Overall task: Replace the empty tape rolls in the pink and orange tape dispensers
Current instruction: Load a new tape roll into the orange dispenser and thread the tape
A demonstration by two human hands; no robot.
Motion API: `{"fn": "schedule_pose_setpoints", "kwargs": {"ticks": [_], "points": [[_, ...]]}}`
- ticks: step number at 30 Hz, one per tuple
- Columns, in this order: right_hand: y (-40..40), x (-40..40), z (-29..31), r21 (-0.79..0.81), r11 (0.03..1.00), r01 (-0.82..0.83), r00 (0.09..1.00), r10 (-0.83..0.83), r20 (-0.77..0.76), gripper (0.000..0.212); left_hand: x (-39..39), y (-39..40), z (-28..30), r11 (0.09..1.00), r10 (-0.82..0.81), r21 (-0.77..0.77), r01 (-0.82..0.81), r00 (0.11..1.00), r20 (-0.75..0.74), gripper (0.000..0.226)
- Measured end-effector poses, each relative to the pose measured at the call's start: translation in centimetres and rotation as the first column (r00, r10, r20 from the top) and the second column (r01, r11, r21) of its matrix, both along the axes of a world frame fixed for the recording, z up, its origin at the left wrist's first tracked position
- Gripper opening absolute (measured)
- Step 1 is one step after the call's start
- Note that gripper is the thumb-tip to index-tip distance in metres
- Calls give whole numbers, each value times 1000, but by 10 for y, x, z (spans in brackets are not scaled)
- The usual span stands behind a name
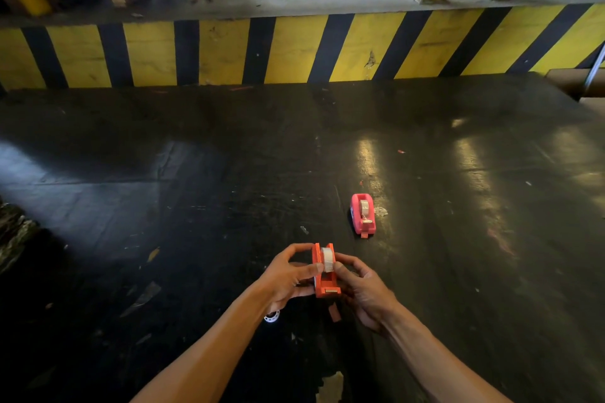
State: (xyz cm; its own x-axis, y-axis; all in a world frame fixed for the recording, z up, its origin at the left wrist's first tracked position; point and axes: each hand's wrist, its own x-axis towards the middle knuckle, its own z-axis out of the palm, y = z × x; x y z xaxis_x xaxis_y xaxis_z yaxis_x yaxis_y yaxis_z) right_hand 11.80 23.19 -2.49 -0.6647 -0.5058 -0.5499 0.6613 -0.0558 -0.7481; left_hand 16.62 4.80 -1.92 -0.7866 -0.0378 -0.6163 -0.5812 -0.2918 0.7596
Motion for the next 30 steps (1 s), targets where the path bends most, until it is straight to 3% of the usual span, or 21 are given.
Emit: {"fn": "schedule_pose_setpoints", "kwargs": {"ticks": [8,14,16,17,18,20,21,23,26,30], "points": [[1,-4,-10,156,981,-117,993,117,11,28,13,16,-15,992,124,25,-124,992,19,65],[10,-12,-19,74,977,-198,980,197,20,33,22,22,-31,960,274,48,-276,961,41,76],[14,-13,-23,81,978,-194,980,196,-28,37,25,22,-31,973,229,-20,-229,973,31,71],[16,-15,-26,120,970,-210,975,217,-52,36,26,22,-30,975,152,-163,-148,988,13,69],[18,-16,-28,165,958,-235,966,249,-72,34,27,20,-31,931,41,-363,-35,999,9,71],[19,-20,-33,264,915,-306,935,341,-101,33,26,18,-33,696,-196,-697,172,980,46,87],[20,-22,-35,312,885,-346,913,395,-106,34,25,18,-32,568,-302,-788,236,951,67,91],[18,-22,-36,393,826,-405,870,480,-114,35,22,17,-27,405,-462,-859,313,881,104,78],[12,-20,-36,471,777,-417,844,524,-116,33,16,16,-23,330,-540,-877,349,832,128,45],[8,-20,-43,622,735,-269,809,523,-269,24,10,13,-31,266,-523,-897,353,834,173,45]]}}
